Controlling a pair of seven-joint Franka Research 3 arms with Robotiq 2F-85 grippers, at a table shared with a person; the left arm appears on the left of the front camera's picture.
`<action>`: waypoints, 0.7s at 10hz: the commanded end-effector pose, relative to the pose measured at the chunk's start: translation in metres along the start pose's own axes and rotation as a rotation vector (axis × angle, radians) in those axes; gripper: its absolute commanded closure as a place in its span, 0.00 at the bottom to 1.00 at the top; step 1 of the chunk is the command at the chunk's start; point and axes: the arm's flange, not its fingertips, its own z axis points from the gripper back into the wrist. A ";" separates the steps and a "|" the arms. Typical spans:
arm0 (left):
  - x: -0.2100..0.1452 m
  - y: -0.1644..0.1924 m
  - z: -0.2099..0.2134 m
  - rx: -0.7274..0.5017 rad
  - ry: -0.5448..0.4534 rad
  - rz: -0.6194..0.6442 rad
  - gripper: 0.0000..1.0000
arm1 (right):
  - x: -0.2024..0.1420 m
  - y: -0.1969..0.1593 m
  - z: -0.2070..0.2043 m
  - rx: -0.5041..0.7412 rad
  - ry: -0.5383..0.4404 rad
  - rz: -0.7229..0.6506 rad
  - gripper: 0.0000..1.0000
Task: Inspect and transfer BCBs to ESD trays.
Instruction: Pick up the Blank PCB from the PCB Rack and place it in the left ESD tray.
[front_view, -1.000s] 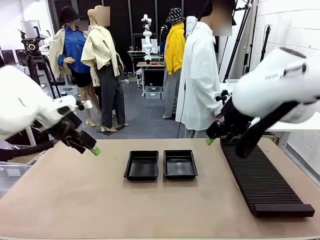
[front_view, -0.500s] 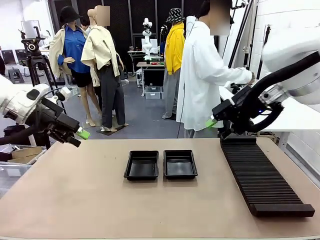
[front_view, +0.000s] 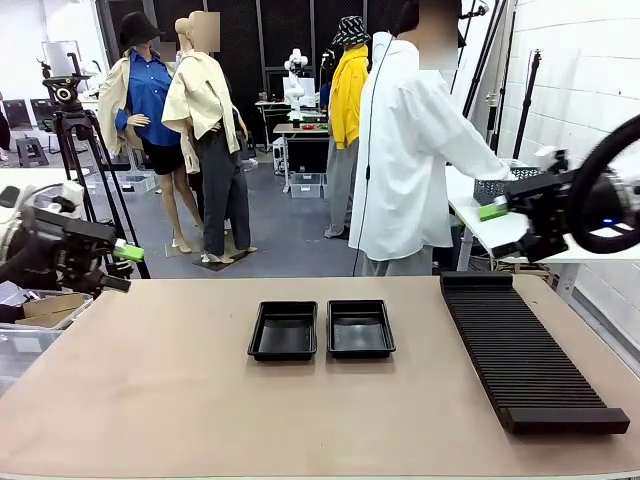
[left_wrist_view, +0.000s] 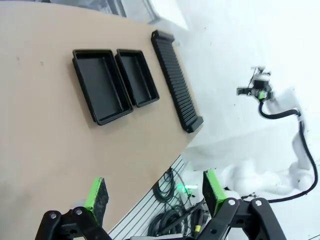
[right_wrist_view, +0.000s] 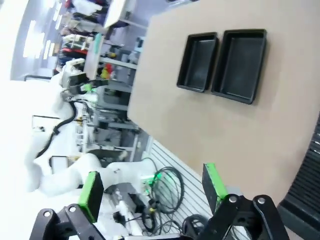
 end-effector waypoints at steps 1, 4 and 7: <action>-0.008 0.021 0.022 -0.161 -0.040 -0.018 0.00 | -0.015 -0.021 0.027 0.090 -0.048 0.012 0.00; -0.026 0.052 0.056 -0.249 -0.077 0.035 0.00 | -0.034 -0.056 0.072 0.164 -0.060 0.016 0.00; -0.036 0.070 0.059 -0.342 -0.098 0.034 0.00 | -0.046 -0.105 0.090 0.249 -0.108 -0.056 0.00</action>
